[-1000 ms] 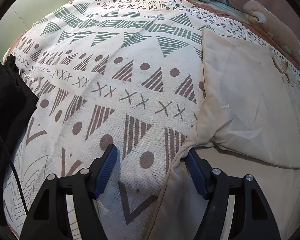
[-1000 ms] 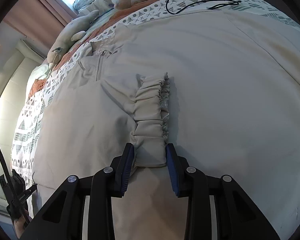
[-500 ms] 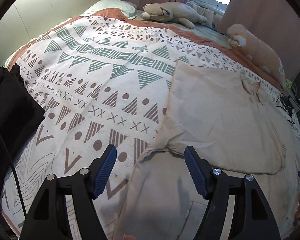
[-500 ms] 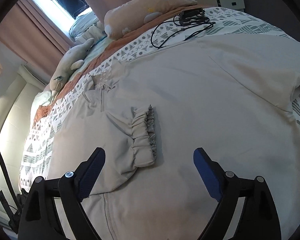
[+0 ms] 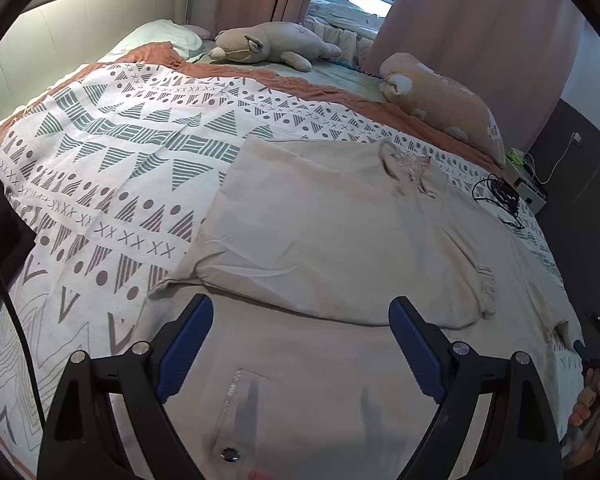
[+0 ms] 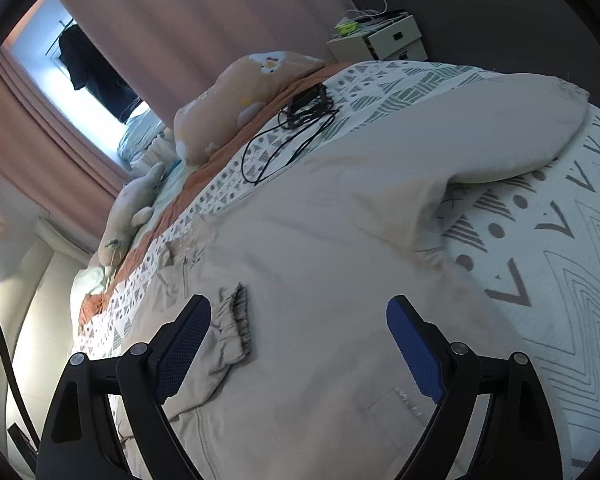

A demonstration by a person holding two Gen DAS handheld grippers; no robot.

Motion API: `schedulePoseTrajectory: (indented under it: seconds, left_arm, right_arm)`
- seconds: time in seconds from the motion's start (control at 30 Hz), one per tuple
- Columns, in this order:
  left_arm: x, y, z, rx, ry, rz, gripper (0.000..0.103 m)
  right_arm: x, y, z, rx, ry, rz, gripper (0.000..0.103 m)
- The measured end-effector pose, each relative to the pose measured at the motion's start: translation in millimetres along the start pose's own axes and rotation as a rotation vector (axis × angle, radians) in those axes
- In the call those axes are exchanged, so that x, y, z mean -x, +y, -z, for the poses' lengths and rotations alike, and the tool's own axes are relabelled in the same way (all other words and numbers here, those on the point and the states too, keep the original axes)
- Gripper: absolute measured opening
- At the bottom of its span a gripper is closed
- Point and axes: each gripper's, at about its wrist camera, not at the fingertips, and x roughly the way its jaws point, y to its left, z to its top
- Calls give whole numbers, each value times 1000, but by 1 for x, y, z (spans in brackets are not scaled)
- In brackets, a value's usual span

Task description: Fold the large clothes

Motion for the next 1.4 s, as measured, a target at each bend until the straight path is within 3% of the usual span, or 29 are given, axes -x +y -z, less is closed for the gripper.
schedulePoseTrajectory:
  seconds: [0.1,0.3,0.37,0.47,0.63,0.8,1.03,1.4]
  left_arm:
    - [-1,-9,3,6,-4,24,91]
    - [-6,-16,6,-8,-16,-6,91]
    - [-9,-16,7,-5,-18,-14,91]
    - [-12,-19,8,-16,-23,-34,91]
    - [-17,-23,12,-44,-24,-61,91]
    - [-27,-24,15,-52,-9,-90,91]
    - [-43,-29,20,-82,23,-117,91]
    - [-59,-33,28,-130,70,-136,91]
  right_arm:
    - [13,-28,-7,-63,-33,7,89]
    - [33,-90,-18,-196,-100,9,86]
    - [31,-107,-18,-239,-98,-6,68]
    - [23,-135,-20,-320,-80,-49,52]
    - [7,-168,-30,-407,-68,-92,41]
    - [-17,-193,-47,-472,-63,-127,40]
    - [-43,-200,-52,-521,-56,-81,40]
    - [-60,-199,-73,-498,-100,-67,37]
